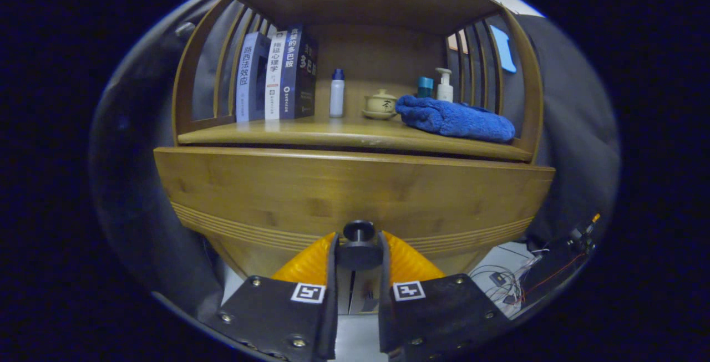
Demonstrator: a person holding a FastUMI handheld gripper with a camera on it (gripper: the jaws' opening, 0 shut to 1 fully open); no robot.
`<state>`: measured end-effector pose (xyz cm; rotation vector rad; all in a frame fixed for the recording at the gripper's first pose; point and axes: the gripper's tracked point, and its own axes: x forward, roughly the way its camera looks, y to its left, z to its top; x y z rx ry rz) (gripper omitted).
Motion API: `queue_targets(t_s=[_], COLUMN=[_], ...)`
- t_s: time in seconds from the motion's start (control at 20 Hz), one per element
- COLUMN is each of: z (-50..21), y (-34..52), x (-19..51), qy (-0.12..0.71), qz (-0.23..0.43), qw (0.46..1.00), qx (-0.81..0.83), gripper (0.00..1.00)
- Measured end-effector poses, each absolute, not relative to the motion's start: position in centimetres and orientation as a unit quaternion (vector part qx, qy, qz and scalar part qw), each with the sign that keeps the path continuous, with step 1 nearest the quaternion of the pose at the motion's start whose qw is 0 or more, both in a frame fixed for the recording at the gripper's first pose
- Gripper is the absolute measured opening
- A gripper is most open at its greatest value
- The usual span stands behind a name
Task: Pull open the drawer, take out the items inside it, and place them on the countertop above the cabinet.
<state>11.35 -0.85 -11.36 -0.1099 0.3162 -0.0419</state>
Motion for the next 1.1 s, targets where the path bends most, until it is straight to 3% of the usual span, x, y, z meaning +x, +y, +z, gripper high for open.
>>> queue_targets(t_s=[0.4,1.1], z=[-11.6,-11.4], y=[-0.8,-0.4], x=[3.3,-2.9], qy=[0.148,0.15], qz=[-0.019,-0.04], qw=[0.988,0.987], qx=[-0.051,-0.045], gripper=[0.3,0.26])
